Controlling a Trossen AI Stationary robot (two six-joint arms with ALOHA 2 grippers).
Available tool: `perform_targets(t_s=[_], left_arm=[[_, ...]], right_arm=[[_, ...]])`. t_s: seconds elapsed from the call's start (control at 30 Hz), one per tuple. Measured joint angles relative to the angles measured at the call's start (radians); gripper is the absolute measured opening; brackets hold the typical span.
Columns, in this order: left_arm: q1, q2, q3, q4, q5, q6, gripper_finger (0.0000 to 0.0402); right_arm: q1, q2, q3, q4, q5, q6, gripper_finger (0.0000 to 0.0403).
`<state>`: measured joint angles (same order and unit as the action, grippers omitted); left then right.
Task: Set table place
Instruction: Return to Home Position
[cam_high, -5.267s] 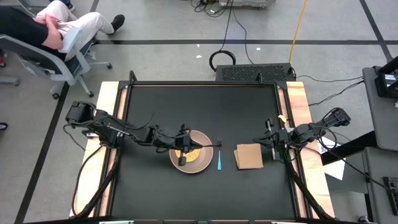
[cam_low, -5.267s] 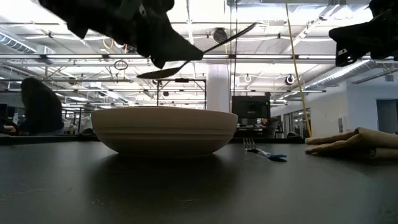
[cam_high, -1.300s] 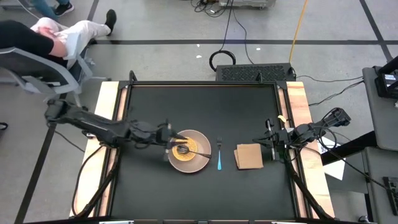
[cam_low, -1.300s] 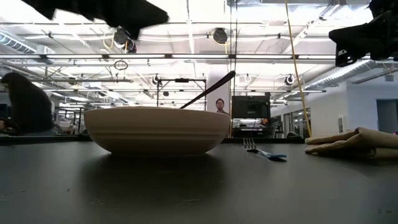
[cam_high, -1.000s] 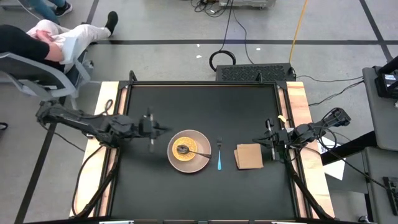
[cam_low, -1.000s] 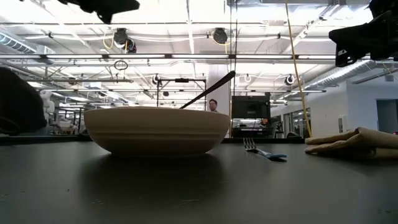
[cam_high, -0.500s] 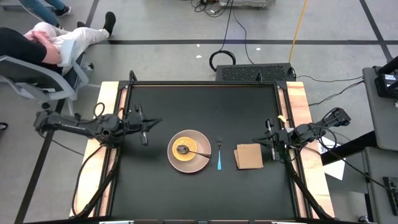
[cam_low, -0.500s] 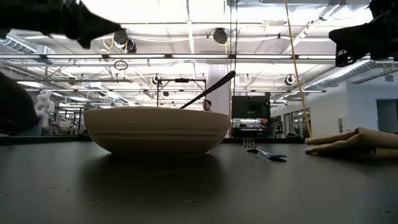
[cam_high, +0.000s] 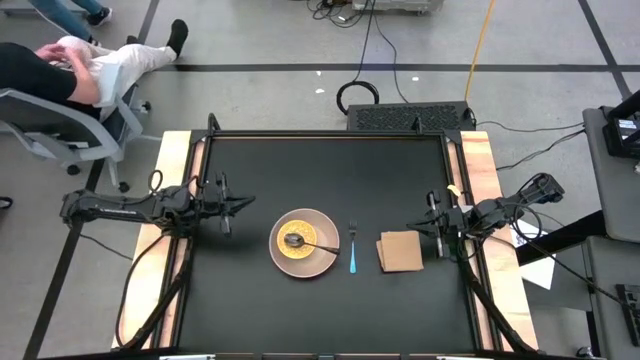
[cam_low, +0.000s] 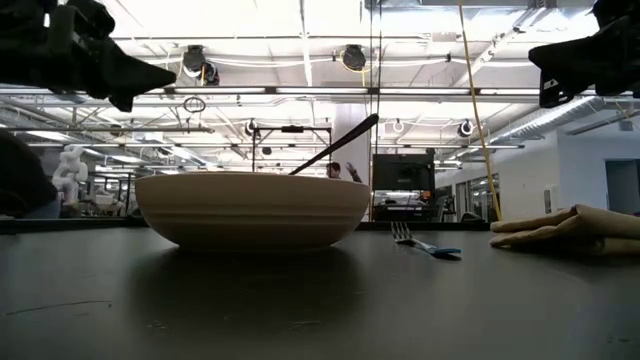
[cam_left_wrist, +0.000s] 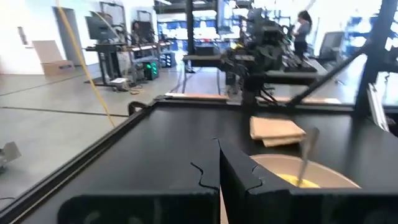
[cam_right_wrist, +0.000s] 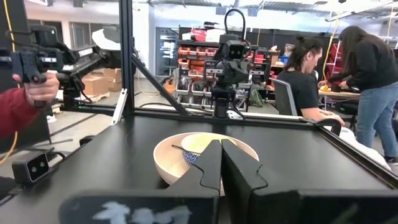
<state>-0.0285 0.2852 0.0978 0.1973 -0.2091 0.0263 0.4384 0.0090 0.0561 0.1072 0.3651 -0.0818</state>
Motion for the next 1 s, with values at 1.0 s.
perform_targets(t_s=[1.0], left_arm=[[-0.233,-0.228,0.0,-0.308,-0.159,0.043,0.0]], right_arm=[[0.002,0.0,0.0,0.039,-0.03,0.062,0.0]])
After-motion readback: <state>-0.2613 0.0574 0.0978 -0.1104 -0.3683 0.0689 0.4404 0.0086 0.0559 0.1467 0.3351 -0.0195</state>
